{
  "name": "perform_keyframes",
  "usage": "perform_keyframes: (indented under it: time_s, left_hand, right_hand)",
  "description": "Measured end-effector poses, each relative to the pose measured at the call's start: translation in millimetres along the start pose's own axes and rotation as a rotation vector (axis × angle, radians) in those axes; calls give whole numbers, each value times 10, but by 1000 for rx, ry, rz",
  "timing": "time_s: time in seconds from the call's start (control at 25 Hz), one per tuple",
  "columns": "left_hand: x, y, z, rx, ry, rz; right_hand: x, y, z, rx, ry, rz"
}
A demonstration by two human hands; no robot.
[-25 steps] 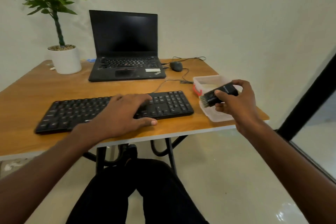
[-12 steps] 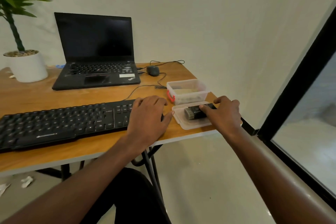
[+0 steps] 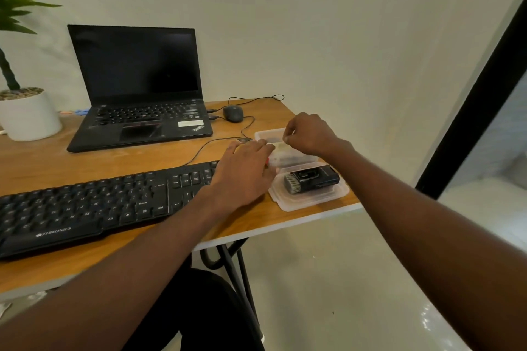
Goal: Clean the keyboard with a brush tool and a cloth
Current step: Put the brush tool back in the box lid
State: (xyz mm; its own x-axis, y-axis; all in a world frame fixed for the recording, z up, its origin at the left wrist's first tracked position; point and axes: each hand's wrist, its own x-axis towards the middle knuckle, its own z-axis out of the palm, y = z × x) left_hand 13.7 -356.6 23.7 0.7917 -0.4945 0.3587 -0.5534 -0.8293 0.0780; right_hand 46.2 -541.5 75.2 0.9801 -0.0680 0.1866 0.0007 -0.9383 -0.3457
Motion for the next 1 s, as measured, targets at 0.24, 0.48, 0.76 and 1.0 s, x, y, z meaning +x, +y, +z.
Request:
perform_keyframes:
  time_s: [0.24, 0.48, 0.76, 1.0]
  left_hand:
    - [-129, 177, 43, -41, 211, 22]
    - [-211, 490, 74, 0, 151, 32]
    - [-172, 589, 175, 40, 121, -52]
    - [-145, 567, 176, -78, 98, -121]
  right_hand:
    - [-564, 261, -98, 158, 417, 68]
    - [-680, 429, -16, 365, 261, -50]
    - [-435, 437, 355, 374, 323, -183]
    - [-485, 386, 270, 424, 469, -290]
